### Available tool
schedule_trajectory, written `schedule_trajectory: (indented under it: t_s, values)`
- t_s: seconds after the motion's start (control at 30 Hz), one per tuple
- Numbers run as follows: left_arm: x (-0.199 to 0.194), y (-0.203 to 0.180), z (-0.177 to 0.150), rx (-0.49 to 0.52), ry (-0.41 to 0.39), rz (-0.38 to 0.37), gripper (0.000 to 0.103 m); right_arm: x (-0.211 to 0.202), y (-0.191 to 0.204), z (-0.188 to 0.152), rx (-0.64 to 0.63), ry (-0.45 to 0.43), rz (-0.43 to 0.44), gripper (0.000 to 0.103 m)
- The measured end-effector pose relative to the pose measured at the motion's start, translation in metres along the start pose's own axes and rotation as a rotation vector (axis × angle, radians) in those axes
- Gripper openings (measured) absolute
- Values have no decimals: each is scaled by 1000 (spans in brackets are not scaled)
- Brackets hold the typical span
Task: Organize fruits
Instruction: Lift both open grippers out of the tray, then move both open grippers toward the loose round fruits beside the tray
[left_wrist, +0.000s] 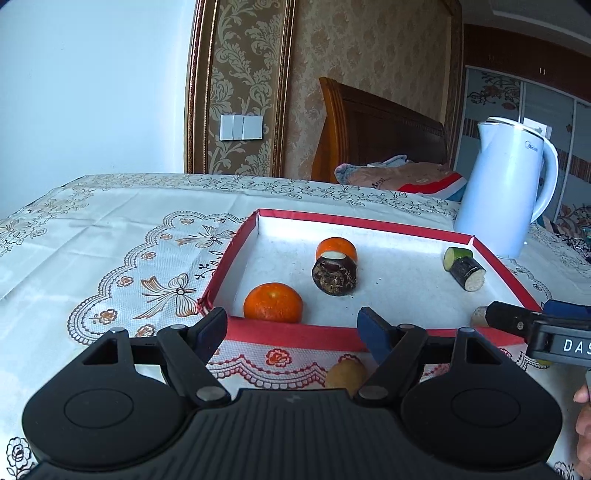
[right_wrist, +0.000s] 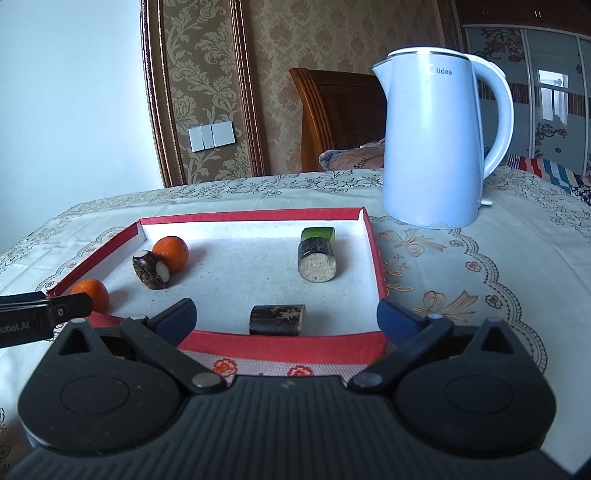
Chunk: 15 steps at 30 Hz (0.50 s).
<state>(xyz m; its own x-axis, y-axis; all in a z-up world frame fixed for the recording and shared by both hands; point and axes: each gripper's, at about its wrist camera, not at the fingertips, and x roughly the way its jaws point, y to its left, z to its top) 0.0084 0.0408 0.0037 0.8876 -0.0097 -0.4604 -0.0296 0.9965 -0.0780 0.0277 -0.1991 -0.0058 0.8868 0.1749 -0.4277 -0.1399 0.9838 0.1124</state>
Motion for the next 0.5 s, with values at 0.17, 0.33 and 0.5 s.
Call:
schedule_trajectory:
  t_s: [0.17, 0.33, 0.5]
  values:
    - [1, 3, -1, -9, 22, -9, 77, -3, -4, -2, 23, 10, -4, 103]
    - [3, 2, -4, 2, 48, -19, 77, -8, -6, -6, 33, 26, 14, 103]
    - [3, 0, -6, 16, 52, -16, 77, -8, -3, -6, 17, 33, 23, 103]
